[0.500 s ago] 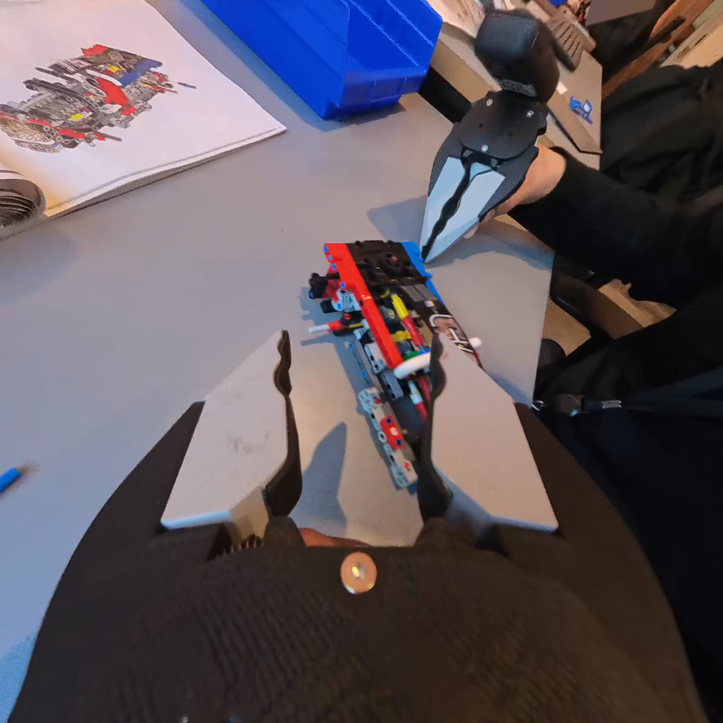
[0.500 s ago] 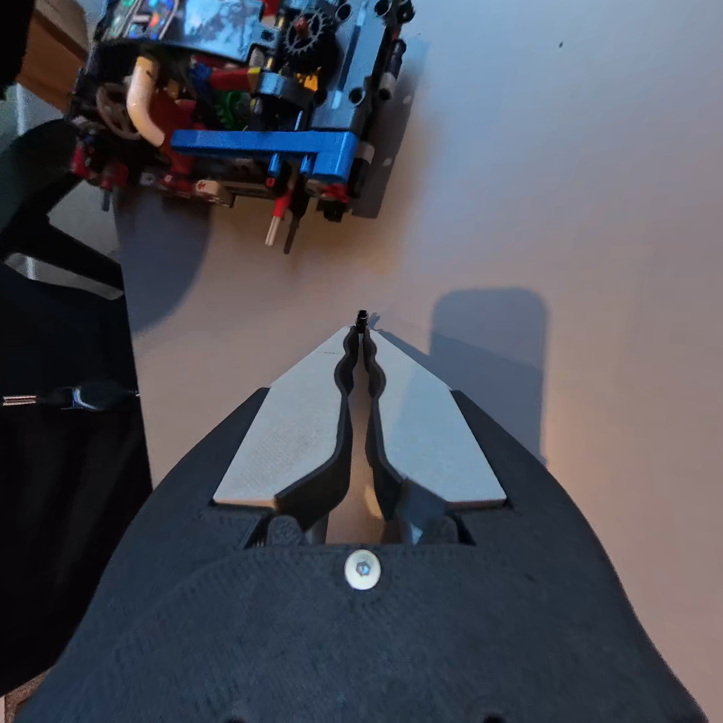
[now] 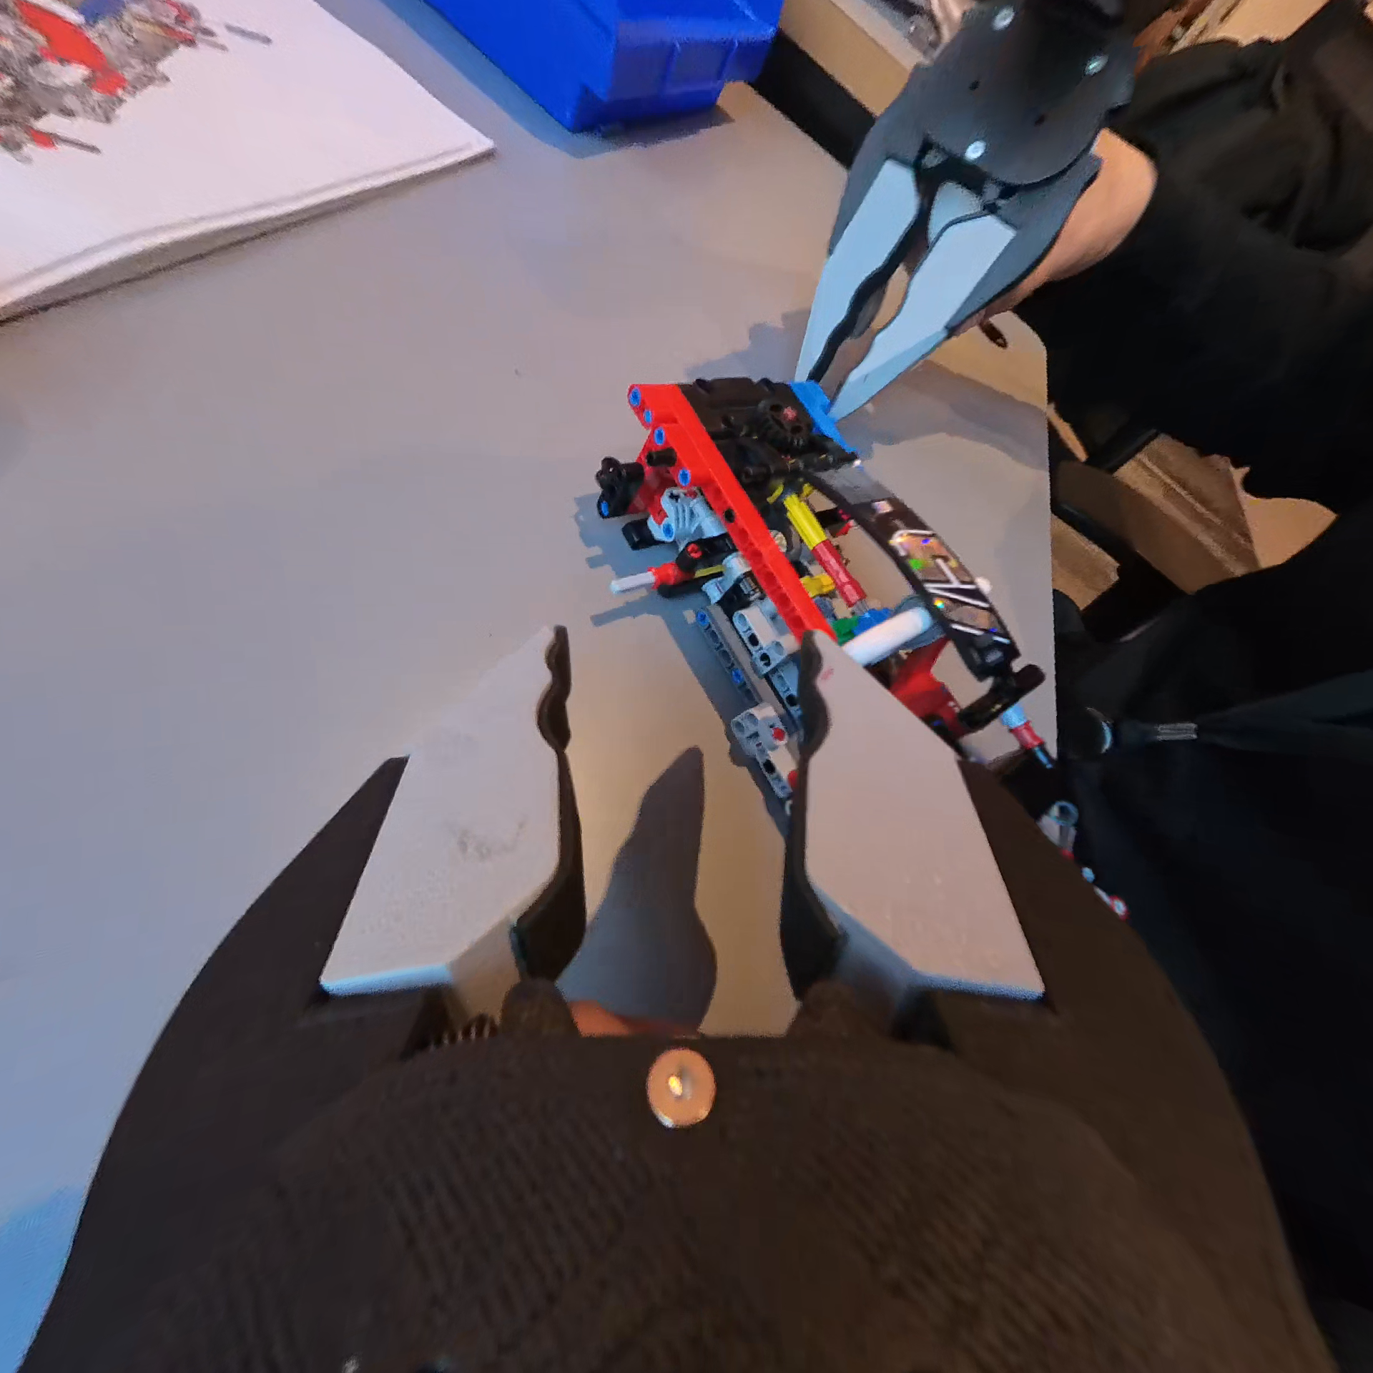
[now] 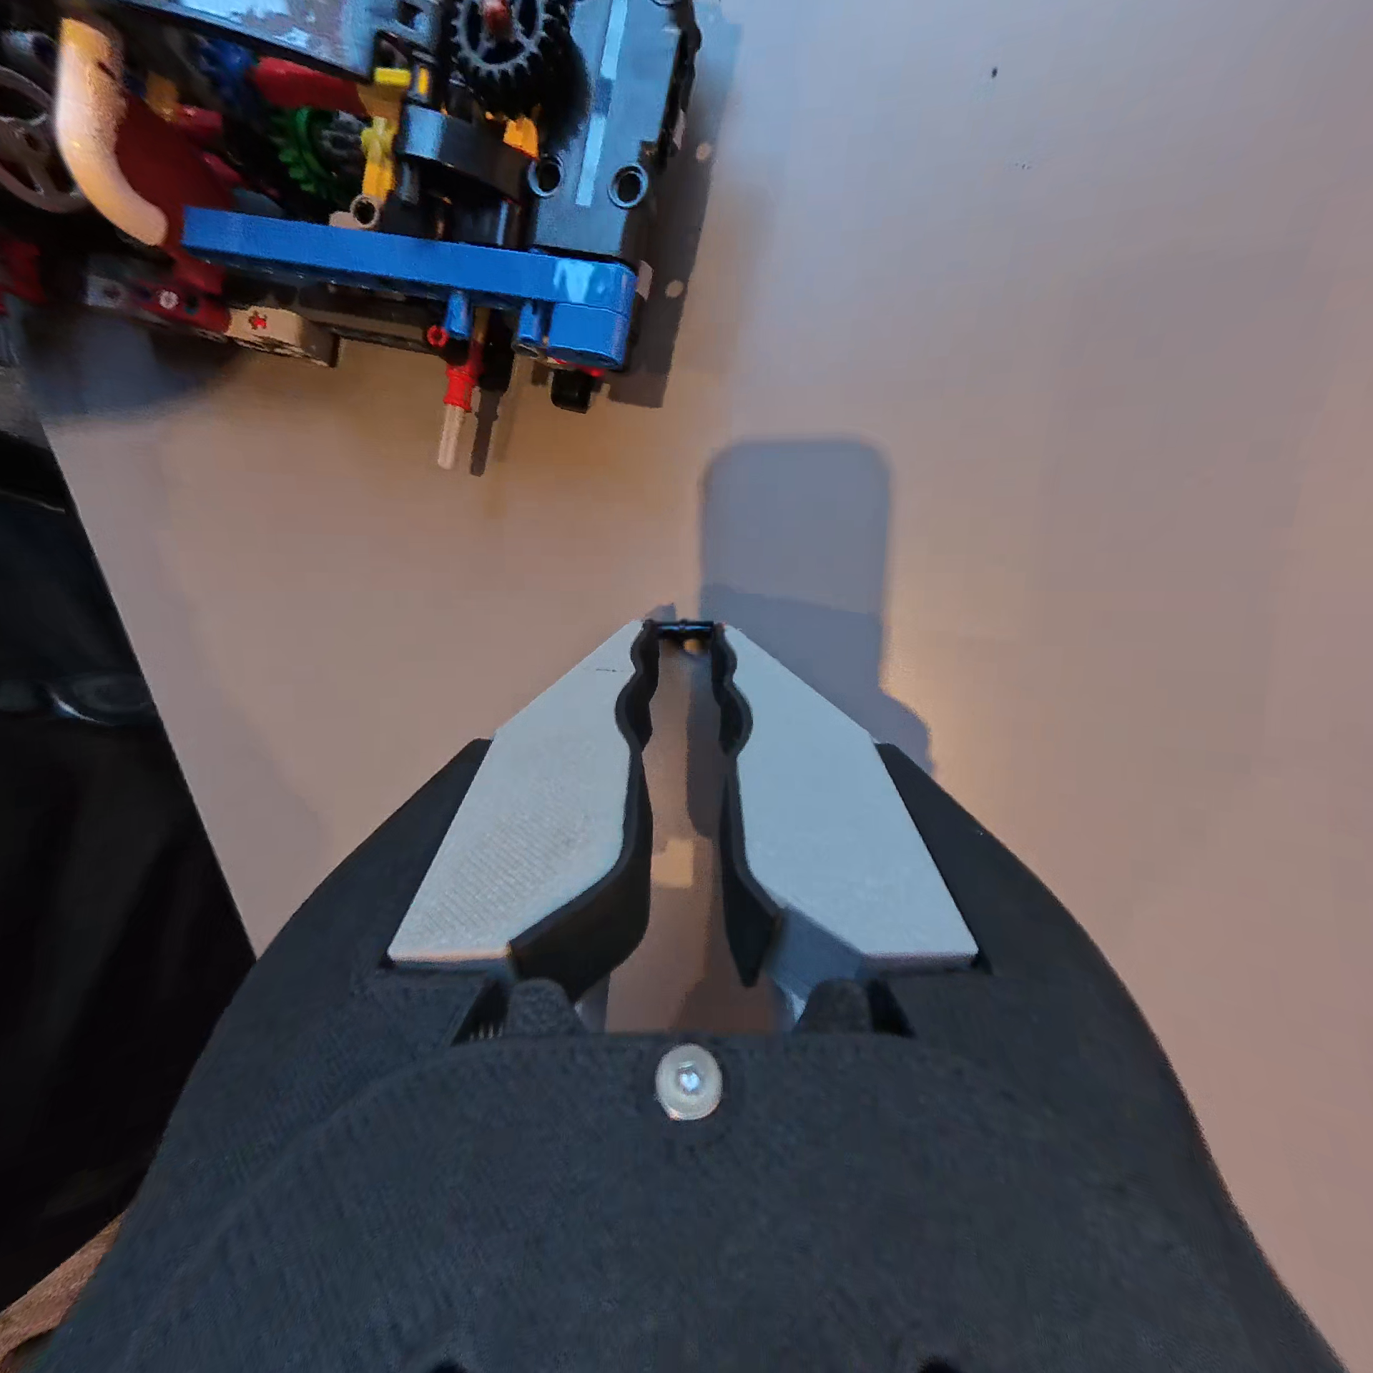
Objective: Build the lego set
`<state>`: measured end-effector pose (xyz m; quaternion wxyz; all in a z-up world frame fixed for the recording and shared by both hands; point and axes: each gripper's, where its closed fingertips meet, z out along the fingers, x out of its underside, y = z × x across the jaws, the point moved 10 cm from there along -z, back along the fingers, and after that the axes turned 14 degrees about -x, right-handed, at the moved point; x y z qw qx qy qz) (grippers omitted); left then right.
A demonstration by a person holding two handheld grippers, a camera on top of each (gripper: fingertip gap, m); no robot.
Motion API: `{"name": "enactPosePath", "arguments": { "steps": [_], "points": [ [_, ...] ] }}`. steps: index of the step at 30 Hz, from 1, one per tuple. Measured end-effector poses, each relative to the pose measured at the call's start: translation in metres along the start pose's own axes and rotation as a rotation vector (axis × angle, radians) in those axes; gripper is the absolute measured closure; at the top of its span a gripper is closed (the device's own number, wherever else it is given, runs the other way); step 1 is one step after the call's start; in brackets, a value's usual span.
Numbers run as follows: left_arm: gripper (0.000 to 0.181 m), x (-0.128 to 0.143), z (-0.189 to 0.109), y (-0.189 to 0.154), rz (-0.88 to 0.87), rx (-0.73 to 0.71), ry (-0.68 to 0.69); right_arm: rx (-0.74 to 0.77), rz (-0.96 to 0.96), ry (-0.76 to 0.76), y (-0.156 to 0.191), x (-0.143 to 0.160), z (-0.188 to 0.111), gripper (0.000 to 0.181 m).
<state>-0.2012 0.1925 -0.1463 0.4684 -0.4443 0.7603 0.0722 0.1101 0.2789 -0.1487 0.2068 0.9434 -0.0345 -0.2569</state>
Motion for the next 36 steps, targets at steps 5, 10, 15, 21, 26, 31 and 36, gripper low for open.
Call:
{"name": "enactPosePath", "arguments": {
  "steps": [5,10,15,21,26,31,36],
  "points": [
    [0.132,-0.007,-0.004,0.007,-0.052,0.006,-0.045,0.059,-0.016,-0.107,0.005,0.004,-0.008,0.170],
    [0.140,-0.026,0.005,0.012,-0.077,0.029,-0.030,0.030,0.009,-0.341,0.008,0.020,-0.021,0.170],
    [0.138,-0.046,0.027,0.022,-0.175,0.186,0.037,-0.213,0.101,-0.551,0.013,0.023,-0.014,0.168],
    [0.137,-0.055,0.060,0.028,-0.242,0.394,0.163,0.016,-0.235,-0.447,0.022,-0.010,0.008,0.155],
    [0.144,-0.049,0.078,0.028,-0.213,0.460,0.259,0.108,-0.721,-0.273,0.015,-0.032,-0.003,0.138],
    [0.153,-0.051,0.089,0.023,-0.186,0.492,0.276,-0.054,-0.824,-0.079,-0.005,-0.053,0.007,0.134],
    [0.164,-0.052,0.093,0.020,-0.175,0.467,0.275,-0.182,-0.854,-0.101,-0.013,-0.056,0.011,0.143]
  ]
}}
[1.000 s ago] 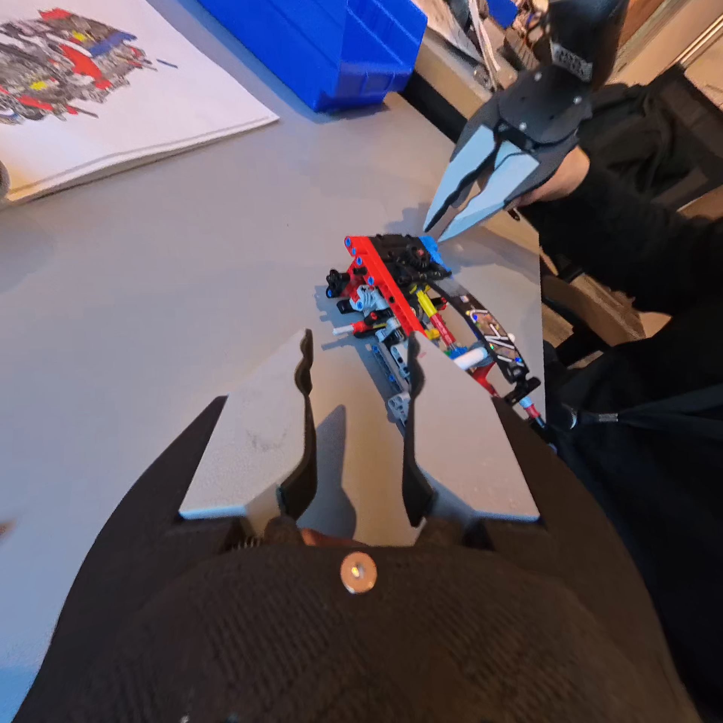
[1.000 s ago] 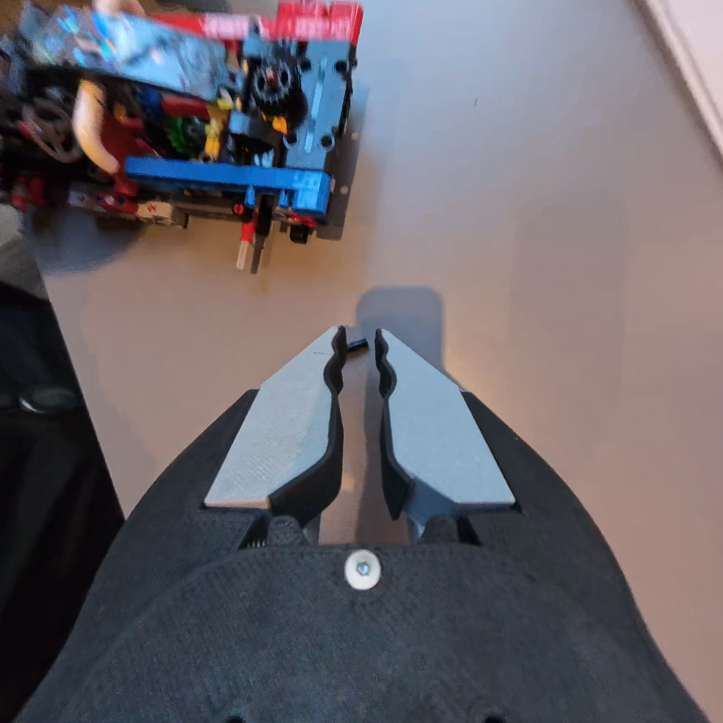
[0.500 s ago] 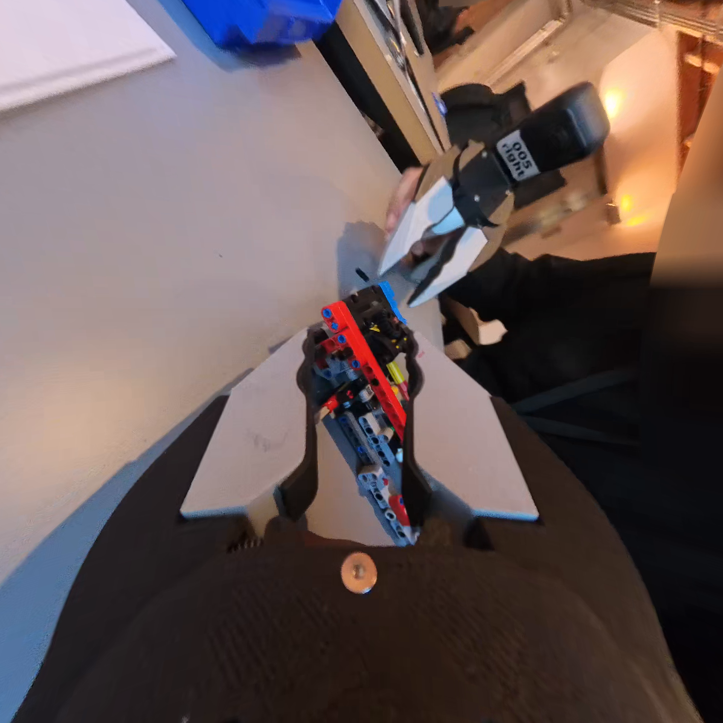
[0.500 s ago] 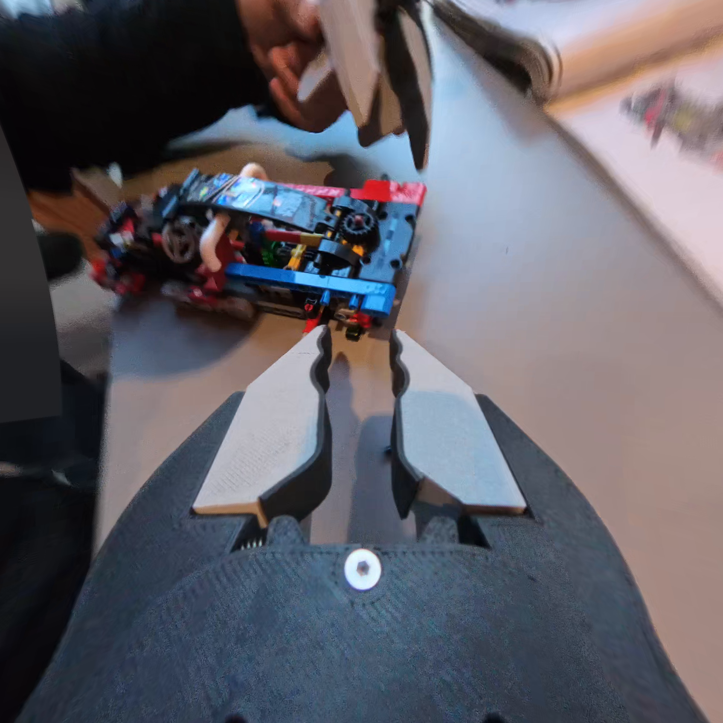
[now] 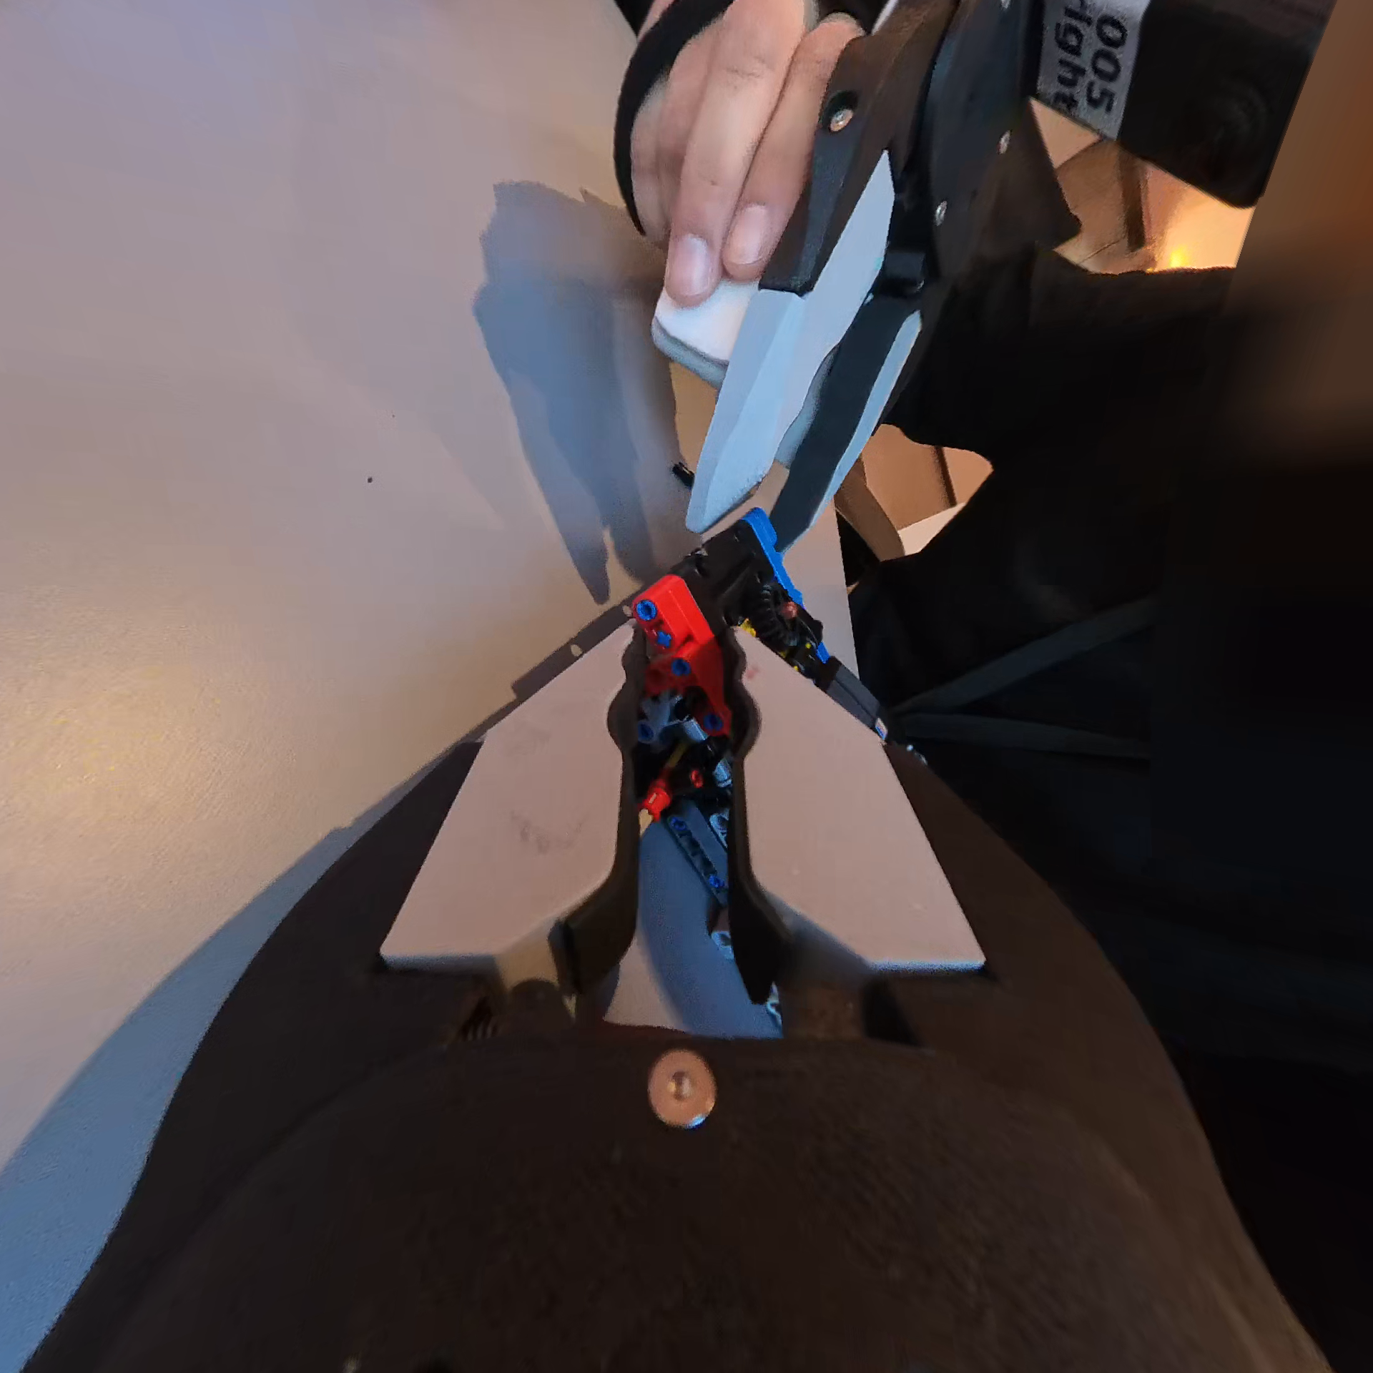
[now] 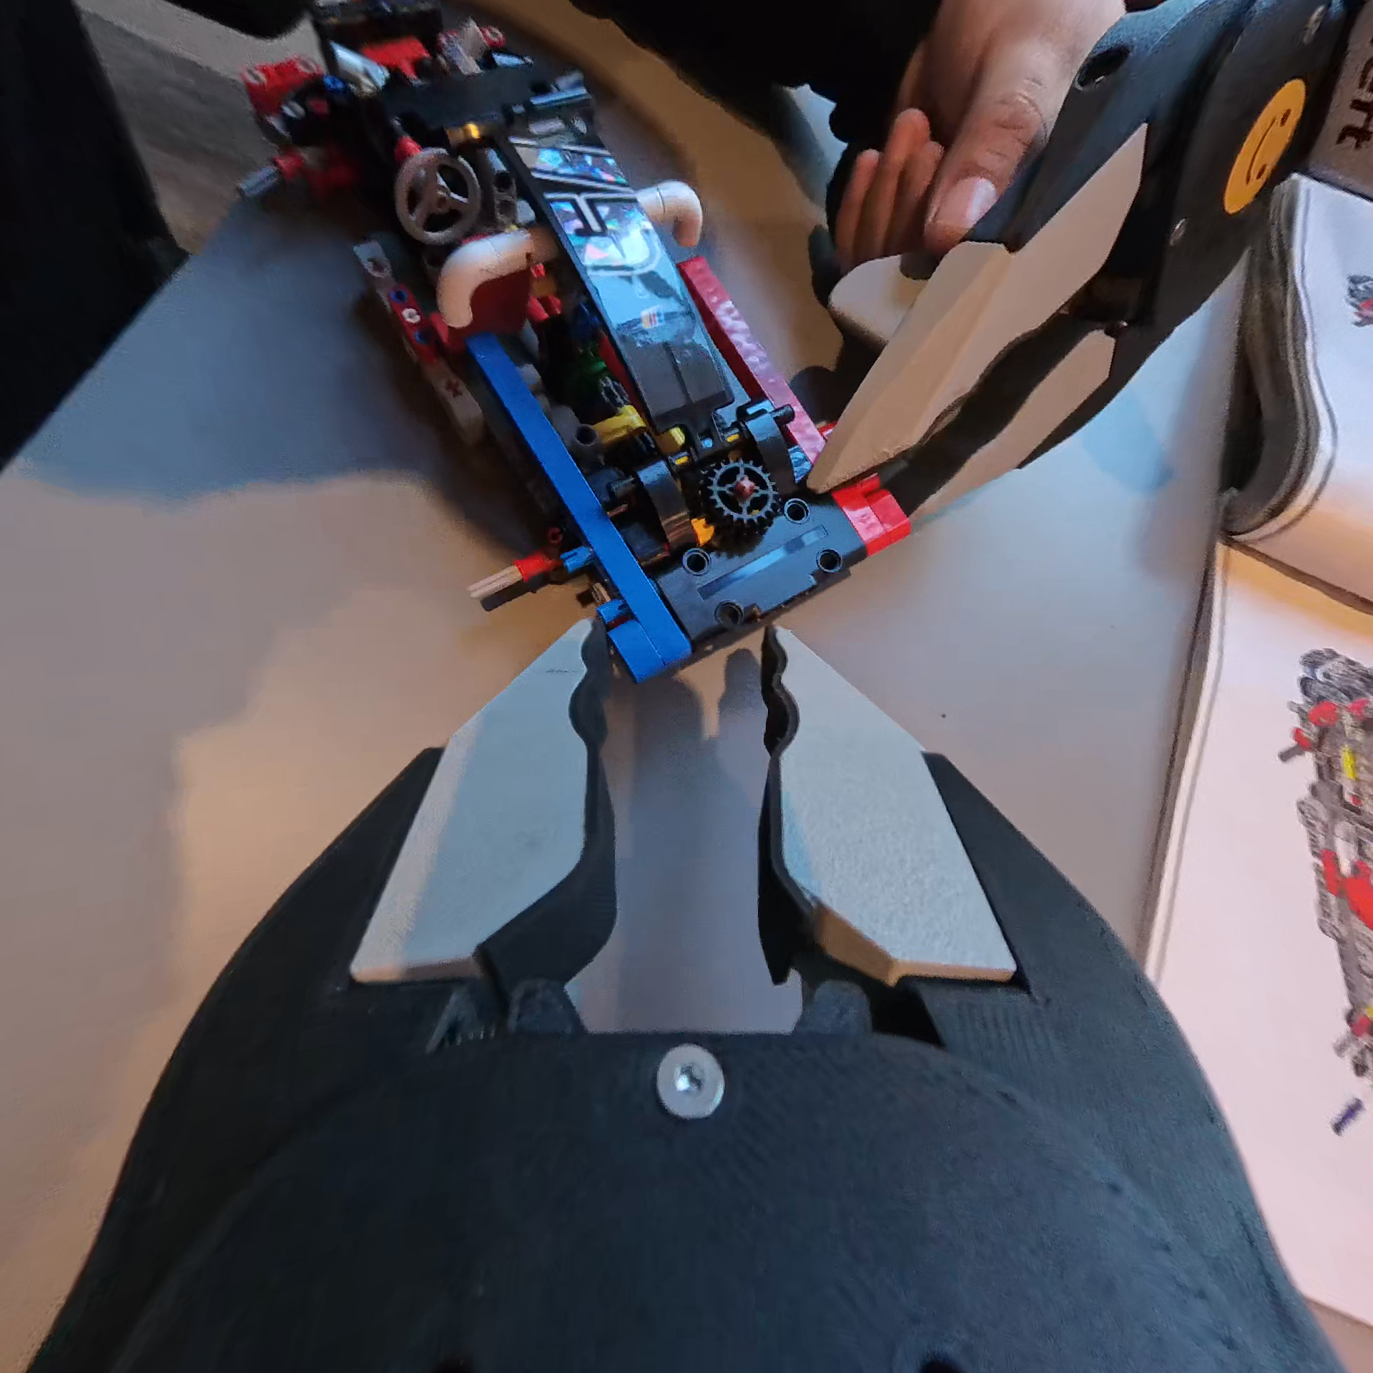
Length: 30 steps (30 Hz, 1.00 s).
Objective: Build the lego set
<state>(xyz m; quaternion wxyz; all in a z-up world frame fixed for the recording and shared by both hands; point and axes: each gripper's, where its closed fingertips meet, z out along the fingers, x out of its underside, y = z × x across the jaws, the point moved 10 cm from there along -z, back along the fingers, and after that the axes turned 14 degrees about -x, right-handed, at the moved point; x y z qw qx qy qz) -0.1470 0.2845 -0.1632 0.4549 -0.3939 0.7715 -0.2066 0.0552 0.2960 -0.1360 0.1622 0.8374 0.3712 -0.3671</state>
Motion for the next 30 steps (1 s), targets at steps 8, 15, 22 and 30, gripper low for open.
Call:
{"name": "enactPosePath", "arguments": {
  "steps": [8,15,22,30],
  "points": [
    [0.164,0.0009,0.0063,-0.0037,-0.007,-0.002,-0.020,-0.072,0.107,-0.104,-0.0031,0.0106,0.0016,0.130],
    [0.164,0.0029,0.0097,-0.0072,-0.009,0.002,-0.024,-0.196,0.156,-0.077,-0.0033,0.0076,0.0065,0.142],
    [0.165,0.0035,0.0073,-0.0063,-0.021,-0.009,-0.037,-0.211,0.168,-0.033,-0.0054,0.0061,0.0071,0.150],
    [0.165,0.0035,0.0068,-0.0061,-0.029,-0.015,-0.042,-0.202,0.123,0.014,-0.0068,0.0034,0.0066,0.150]
  ]
}}
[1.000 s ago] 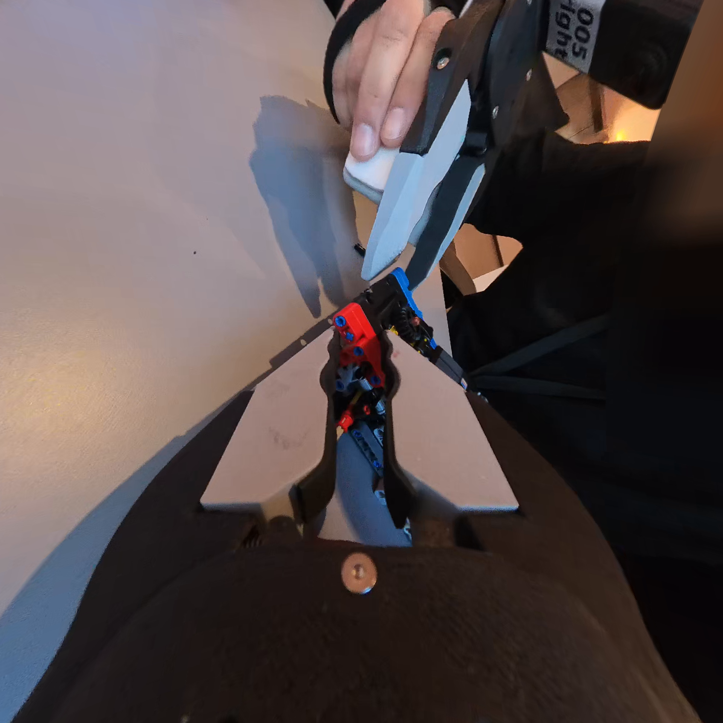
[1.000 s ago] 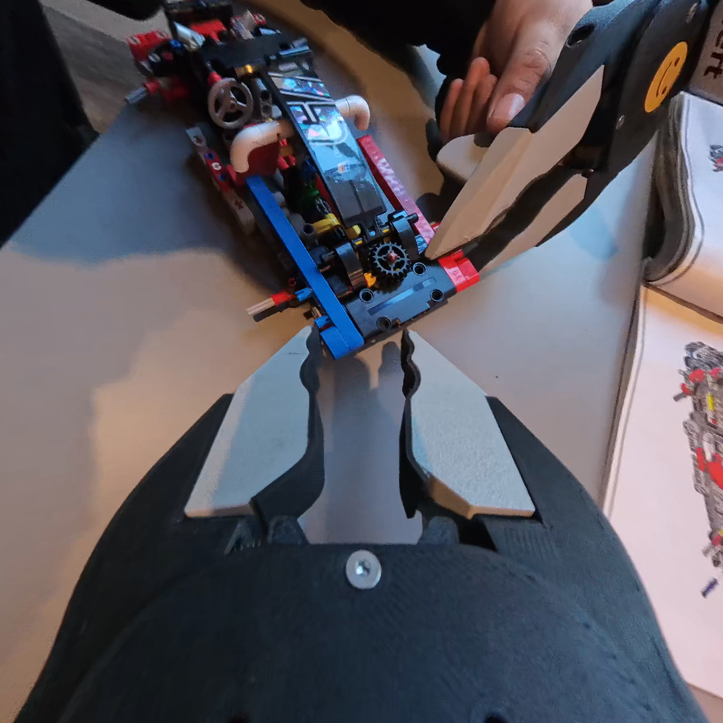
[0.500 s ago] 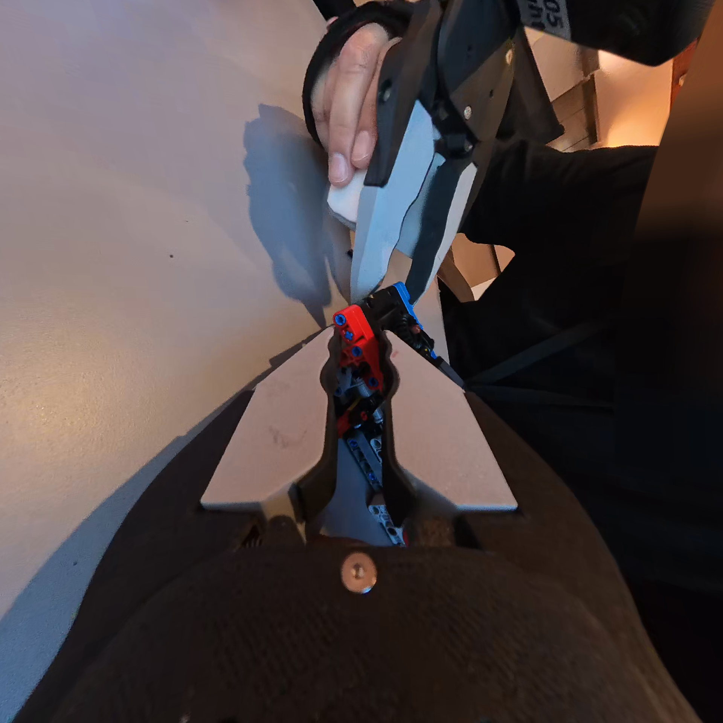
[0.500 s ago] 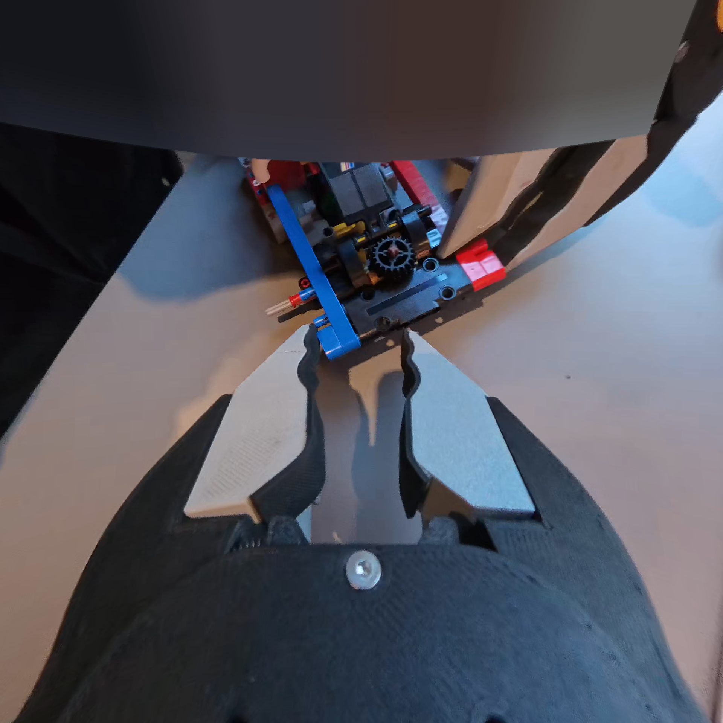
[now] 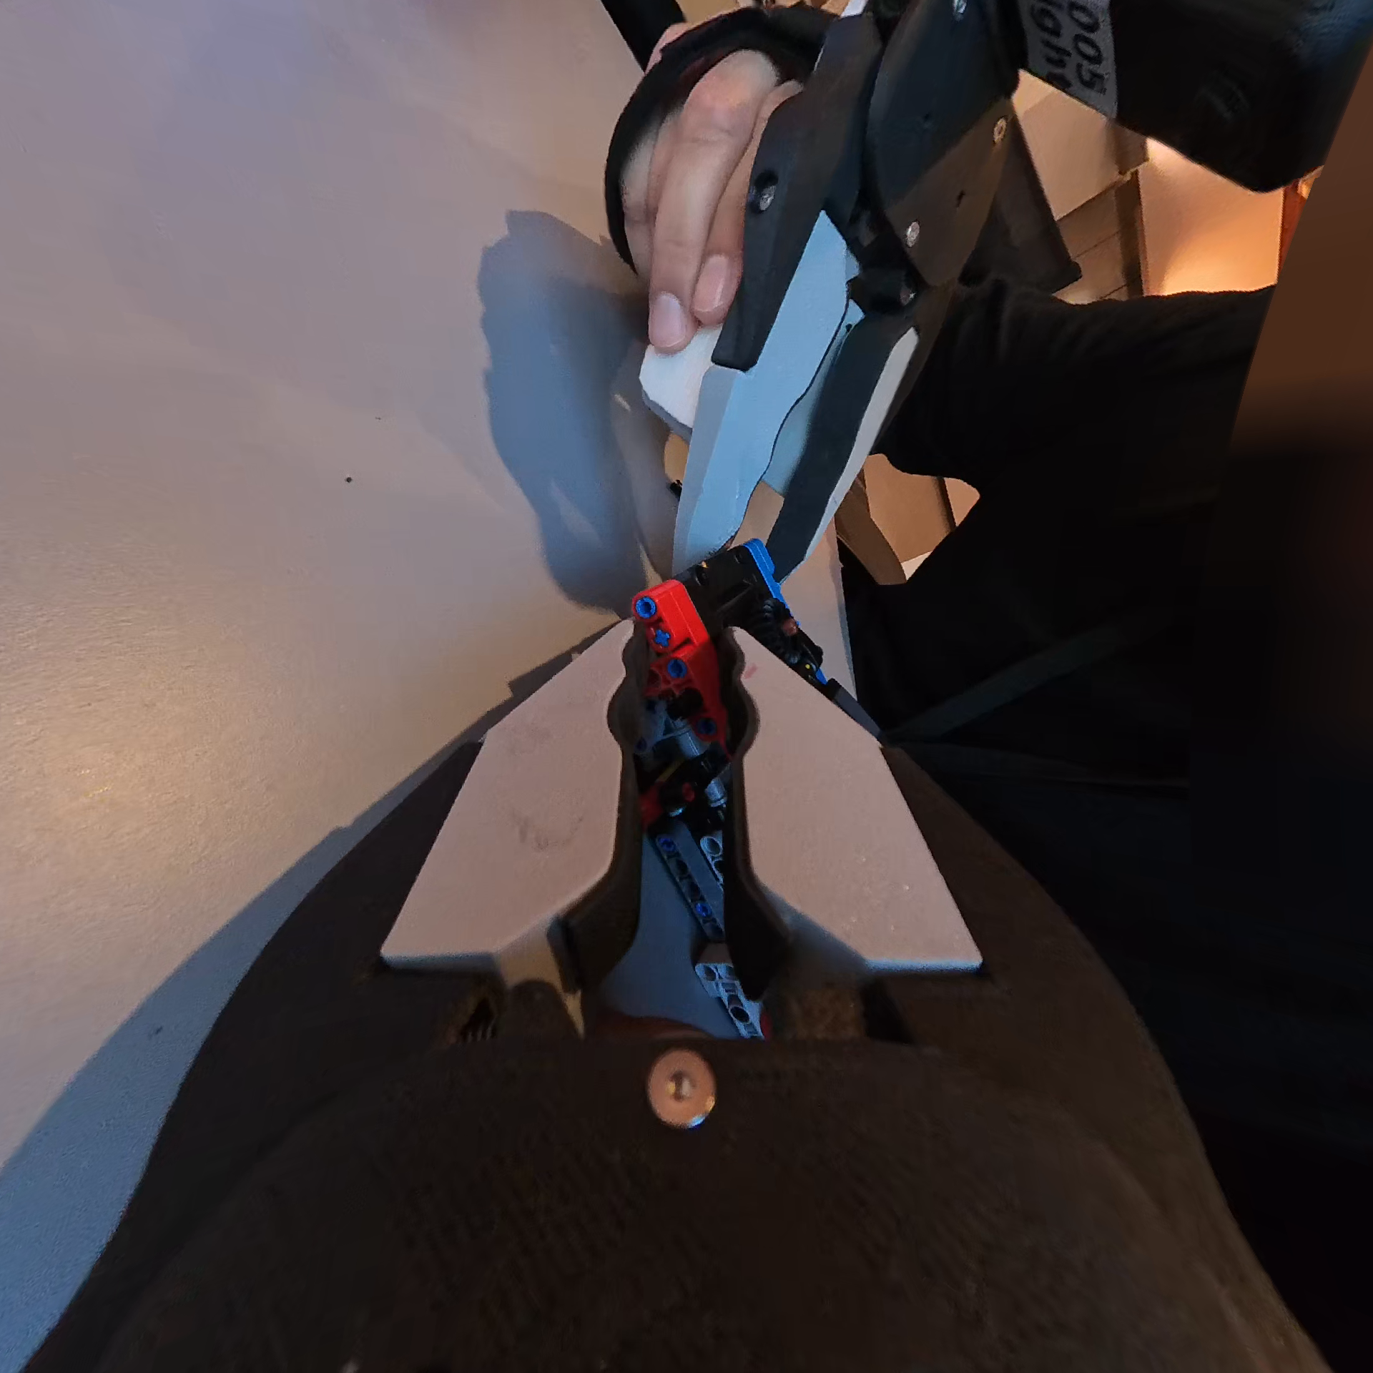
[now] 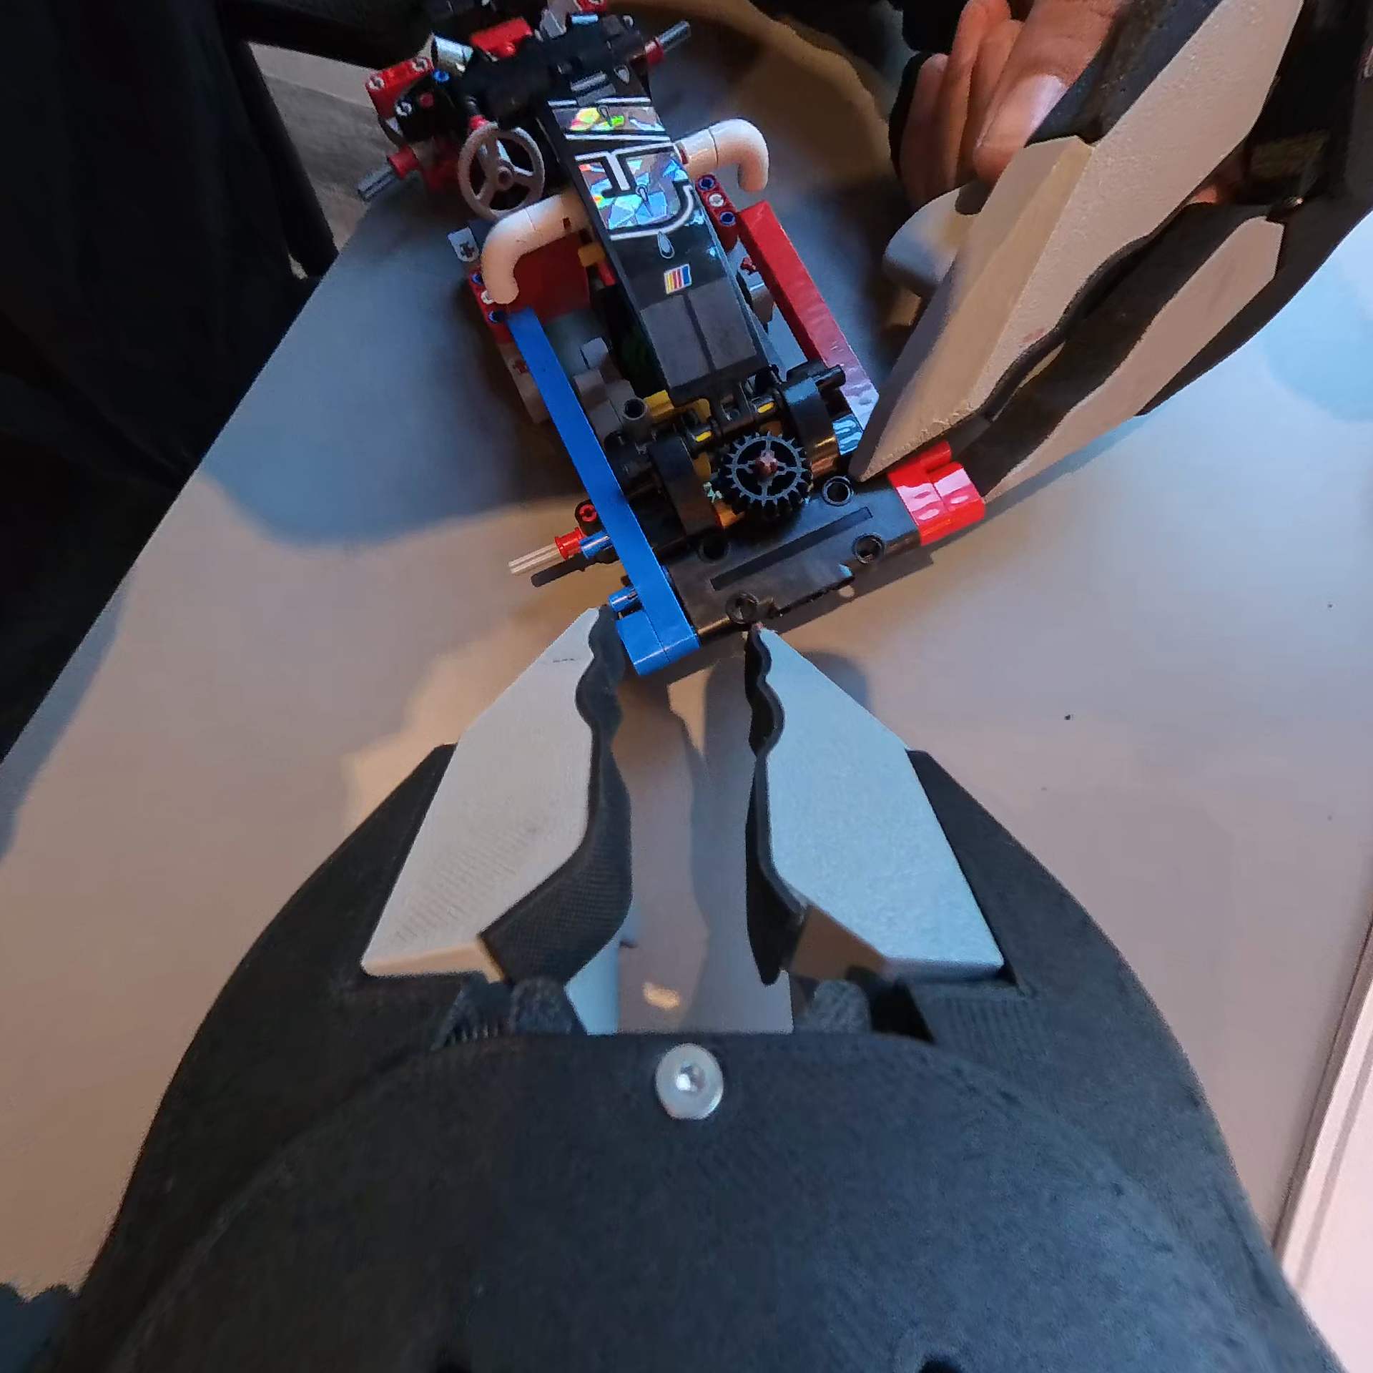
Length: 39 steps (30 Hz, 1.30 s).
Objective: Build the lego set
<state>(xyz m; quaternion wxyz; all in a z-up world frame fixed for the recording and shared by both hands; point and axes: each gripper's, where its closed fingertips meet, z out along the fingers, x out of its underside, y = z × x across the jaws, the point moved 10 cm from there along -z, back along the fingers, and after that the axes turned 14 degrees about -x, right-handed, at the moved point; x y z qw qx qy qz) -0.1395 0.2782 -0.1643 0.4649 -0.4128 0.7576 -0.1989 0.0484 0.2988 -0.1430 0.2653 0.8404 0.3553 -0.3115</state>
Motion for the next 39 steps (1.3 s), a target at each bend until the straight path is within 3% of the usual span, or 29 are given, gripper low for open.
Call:
{"name": "enactPosePath", "arguments": {
  "steps": [7,8,9,14,18,20,22,28,32,39],
  "points": [
    [0.162,-0.004,0.007,-0.004,0.052,0.007,0.012,0.004,-0.017,-0.048,0.006,0.004,-0.004,0.148],
    [0.157,-0.005,0.007,-0.004,0.049,0.020,0.016,0.029,-0.014,-0.052,0.005,0.005,-0.006,0.140],
    [0.148,-0.005,0.005,-0.005,0.041,0.029,0.019,0.055,-0.017,-0.057,0.005,0.006,-0.007,0.120],
    [0.116,-0.005,-0.023,-0.009,0.056,-0.201,-0.010,0.066,-0.012,-0.078,0.005,0.010,-0.014,0.118],
    [0.108,0.005,-0.036,-0.043,0.091,-0.245,-0.066,0.163,-0.103,-0.010,0.003,0.004,-0.011,0.107],
    [0.101,0.012,-0.038,-0.055,0.080,-0.338,-0.066,0.194,-0.169,0.050,0.000,0.002,-0.011,0.102],
    [0.094,0.021,-0.039,-0.067,0.075,-0.457,-0.056,0.124,-0.193,0.066,-0.002,-0.002,-0.012,0.099],
    [0.080,0.039,-0.020,-0.111,0.063,-0.679,-0.068,-0.087,-0.197,0.010,-0.022,-0.011,-0.017,0.068],
    [0.074,0.043,0.008,-0.128,0.088,-0.824,-0.006,-0.163,-0.228,0.036,-0.037,-0.022,-0.002,0.066],
    [0.077,0.044,0.036,-0.128,0.157,-0.963,0.120,-0.130,-0.297,0.179,-0.031,-0.024,0.022,0.067]
  ]
}}
